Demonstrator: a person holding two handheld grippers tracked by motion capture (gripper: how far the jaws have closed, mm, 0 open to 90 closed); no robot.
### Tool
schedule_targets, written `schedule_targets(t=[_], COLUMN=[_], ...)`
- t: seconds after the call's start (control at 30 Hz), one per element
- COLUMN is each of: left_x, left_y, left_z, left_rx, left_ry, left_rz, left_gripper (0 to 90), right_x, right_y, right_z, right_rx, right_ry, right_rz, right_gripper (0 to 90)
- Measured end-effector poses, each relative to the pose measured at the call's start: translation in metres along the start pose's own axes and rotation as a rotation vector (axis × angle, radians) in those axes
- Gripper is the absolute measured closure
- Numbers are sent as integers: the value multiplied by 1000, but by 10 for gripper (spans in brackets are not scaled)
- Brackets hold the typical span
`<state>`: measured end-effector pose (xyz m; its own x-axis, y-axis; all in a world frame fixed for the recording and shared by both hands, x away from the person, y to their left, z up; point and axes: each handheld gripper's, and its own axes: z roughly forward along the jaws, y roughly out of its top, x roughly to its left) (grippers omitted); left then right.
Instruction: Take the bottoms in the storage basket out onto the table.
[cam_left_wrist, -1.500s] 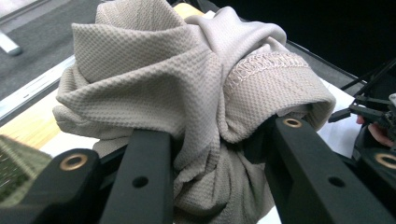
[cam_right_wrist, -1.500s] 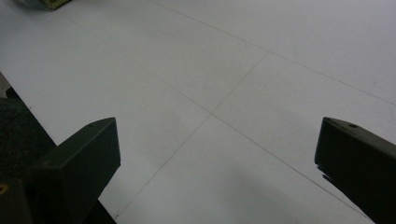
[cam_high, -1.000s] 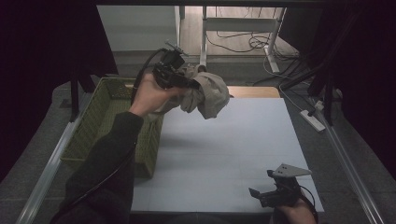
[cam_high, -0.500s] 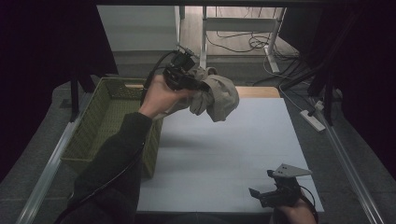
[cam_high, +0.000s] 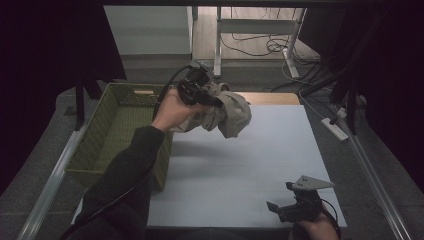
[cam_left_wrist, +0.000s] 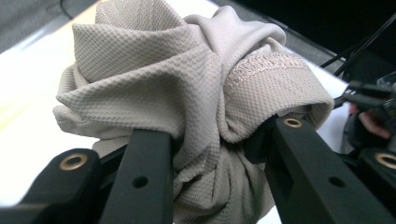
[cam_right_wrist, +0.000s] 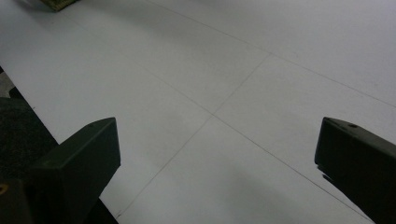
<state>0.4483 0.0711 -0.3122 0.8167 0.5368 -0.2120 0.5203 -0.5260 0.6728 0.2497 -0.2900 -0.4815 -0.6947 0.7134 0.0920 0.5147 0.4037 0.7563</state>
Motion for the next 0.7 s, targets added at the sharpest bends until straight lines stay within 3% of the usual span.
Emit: schedule_targets(t=[0.47, 0.7], left_x=[42, 51], left_y=[-51, -68], left_z=[46, 65], left_rx=[134, 187], left_ry=[42, 61], left_rz=[-99, -105], left_gripper=[691, 675], right_x=[0, 0], right_y=[0, 0], right_z=[0, 0], right_rx=[0, 2], right_ry=[0, 0], right_rz=[0, -1], right_gripper=[7, 7])
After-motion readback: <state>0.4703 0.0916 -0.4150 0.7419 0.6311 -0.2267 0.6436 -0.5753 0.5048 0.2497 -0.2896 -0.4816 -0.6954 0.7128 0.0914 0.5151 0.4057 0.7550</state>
